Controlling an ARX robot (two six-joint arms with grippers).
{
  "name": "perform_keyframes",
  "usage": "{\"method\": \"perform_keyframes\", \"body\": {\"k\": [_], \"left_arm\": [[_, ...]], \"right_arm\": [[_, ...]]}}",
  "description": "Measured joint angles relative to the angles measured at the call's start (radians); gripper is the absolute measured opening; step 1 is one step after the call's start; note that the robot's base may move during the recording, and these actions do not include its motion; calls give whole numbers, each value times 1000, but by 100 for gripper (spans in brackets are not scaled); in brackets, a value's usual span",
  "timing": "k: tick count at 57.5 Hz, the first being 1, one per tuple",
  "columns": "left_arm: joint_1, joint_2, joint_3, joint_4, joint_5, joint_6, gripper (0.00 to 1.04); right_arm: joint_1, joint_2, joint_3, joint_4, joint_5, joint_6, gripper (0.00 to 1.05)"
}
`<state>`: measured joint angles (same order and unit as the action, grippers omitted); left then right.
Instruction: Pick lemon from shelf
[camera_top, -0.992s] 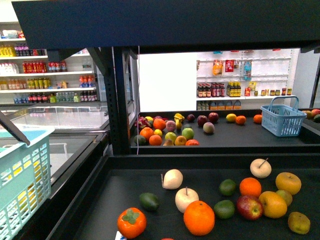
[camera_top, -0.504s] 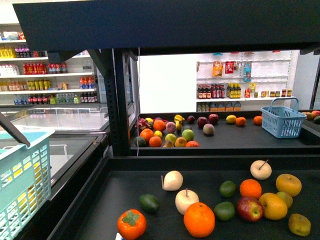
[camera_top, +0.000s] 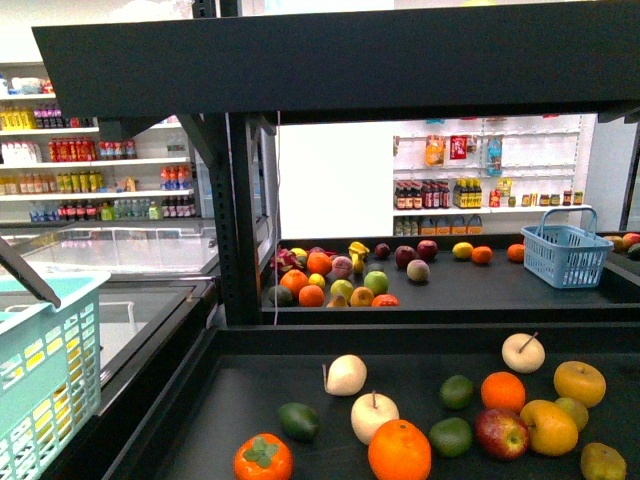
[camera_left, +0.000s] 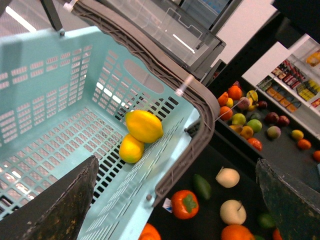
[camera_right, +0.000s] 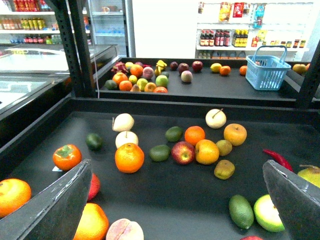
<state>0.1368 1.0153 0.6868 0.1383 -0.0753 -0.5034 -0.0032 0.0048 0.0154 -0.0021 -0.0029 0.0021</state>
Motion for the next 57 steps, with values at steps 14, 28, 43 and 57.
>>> {"method": "perform_keyframes", "body": {"k": [14,28,43,57], "left_arm": [[-371,-319,-255,150,-198,344,76],[-587,-343,-562,376,-358,480,29],[-418,-533,-614,265,-193,490,3],[-304,-660,-643,171,-82,492,3]], "right_arm": [[0,0,0,0,0,0,102],[0,0,0,0,2,0,102],[0,0,0,0,0,0,102],[0,0,0,0,0,0,102]]}}
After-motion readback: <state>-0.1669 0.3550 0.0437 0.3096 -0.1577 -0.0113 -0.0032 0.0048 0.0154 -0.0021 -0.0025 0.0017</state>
